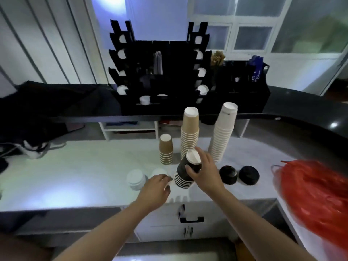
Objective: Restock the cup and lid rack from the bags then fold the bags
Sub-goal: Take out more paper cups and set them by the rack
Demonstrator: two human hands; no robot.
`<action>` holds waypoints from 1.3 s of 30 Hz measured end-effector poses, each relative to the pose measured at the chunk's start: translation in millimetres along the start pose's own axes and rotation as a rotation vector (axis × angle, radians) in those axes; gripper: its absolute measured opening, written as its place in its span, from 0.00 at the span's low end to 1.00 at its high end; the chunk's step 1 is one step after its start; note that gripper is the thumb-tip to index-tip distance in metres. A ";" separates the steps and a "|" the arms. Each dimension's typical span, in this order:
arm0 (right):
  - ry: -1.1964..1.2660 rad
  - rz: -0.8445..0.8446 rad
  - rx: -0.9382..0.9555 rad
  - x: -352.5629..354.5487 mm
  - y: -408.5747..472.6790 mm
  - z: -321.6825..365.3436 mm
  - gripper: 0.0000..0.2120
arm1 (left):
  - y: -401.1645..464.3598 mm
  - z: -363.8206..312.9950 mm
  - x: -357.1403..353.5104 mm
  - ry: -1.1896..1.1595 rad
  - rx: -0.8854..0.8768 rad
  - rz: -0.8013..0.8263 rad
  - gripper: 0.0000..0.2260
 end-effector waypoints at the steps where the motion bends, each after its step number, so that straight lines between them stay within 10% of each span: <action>1: 0.005 0.009 0.008 -20.2 6.2 13.3 0.35 | -2.3 23.8 8.6 0.010 0.026 0.006 0.19; 10: 0.032 0.206 -0.024 -174.7 49.1 68.9 0.39 | -20.2 175.5 42.5 0.014 0.235 0.035 0.18; 24: -0.062 0.362 -0.184 -297.8 127.3 40.2 0.37 | 23.4 238.1 28.3 -0.028 0.371 0.137 0.20; 30: -0.132 0.433 -0.162 -300.3 118.7 33.2 0.40 | 30.9 240.6 19.0 -0.062 0.346 0.139 0.19; 39: -0.348 0.380 0.005 -248.2 94.3 49.9 0.20 | 42.7 196.4 29.8 -0.153 0.246 0.026 0.17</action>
Point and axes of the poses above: each hand's wrist, its own y-axis towards the middle knuckle, its own x-axis out of the back of the hand, z = x × y, the point moved 8 cm from there along y, towards the middle knuckle, and after that the axes turned 6 degrees about -z, right-handed, at the moved point
